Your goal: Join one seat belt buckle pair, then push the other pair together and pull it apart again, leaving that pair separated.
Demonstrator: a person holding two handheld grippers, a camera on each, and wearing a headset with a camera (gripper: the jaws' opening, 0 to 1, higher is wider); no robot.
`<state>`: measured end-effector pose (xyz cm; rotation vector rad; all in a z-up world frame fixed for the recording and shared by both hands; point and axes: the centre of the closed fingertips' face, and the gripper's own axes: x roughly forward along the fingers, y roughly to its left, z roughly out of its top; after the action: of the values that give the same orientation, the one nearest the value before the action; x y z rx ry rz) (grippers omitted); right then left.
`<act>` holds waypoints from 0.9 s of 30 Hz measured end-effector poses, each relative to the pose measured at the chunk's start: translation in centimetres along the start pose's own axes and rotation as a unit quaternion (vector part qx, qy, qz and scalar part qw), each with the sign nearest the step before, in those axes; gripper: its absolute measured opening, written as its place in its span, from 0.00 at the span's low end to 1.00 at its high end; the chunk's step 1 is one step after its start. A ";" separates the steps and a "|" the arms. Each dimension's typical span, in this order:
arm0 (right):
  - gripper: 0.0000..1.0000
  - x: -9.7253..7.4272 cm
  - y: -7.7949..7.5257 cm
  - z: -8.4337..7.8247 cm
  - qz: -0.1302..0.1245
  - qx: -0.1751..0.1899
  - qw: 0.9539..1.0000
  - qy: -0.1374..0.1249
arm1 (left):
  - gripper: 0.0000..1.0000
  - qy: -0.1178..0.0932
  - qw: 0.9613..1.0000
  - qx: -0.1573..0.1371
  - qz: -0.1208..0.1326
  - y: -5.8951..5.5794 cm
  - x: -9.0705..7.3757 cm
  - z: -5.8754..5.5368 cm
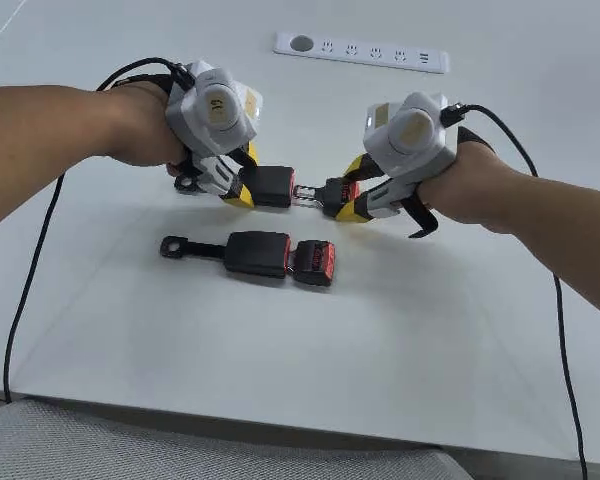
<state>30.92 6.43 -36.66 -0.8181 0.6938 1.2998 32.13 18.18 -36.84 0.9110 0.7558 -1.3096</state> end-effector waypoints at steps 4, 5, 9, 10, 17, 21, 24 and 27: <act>0.32 -1.2 -0.5 -2.1 -0.008 0.019 1.000 0.002 | 0.31 0.001 1.000 0.001 0.001 -0.1 0.0 0.1; 0.32 -1.4 -0.5 -2.5 -0.009 0.022 1.000 0.004 | 0.31 0.002 1.000 0.001 0.001 0.0 0.0 0.1; 0.32 -2.9 -0.4 -4.3 -0.013 0.020 1.000 0.018 | 0.31 0.002 1.000 0.001 0.002 0.0 0.1 0.1; 0.33 -3.1 -0.4 -4.8 -0.016 0.016 0.999 0.024 | 0.31 0.001 1.000 -0.001 0.002 0.1 0.1 0.1; 0.33 -4.6 -0.4 -7.0 -0.021 0.015 0.999 0.040 | 0.32 0.005 1.000 0.005 -0.001 0.1 0.2 0.2; 0.34 -5.1 -0.5 -7.9 -0.026 0.025 0.998 0.049 | 0.32 0.001 1.000 0.008 0.000 0.0 0.2 0.2; 0.34 -5.2 -0.4 -8.2 -0.030 0.026 0.997 0.059 | 0.32 0.004 1.000 0.016 0.001 0.0 0.2 0.3; 0.40 -5.4 -0.6 -8.2 -0.041 0.024 0.997 0.067 | 0.32 0.002 1.000 0.003 0.004 0.0 0.2 0.2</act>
<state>30.77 -3.42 -36.62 -0.8919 0.7859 1.1585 32.15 17.90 -36.88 0.9211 0.7498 -1.3042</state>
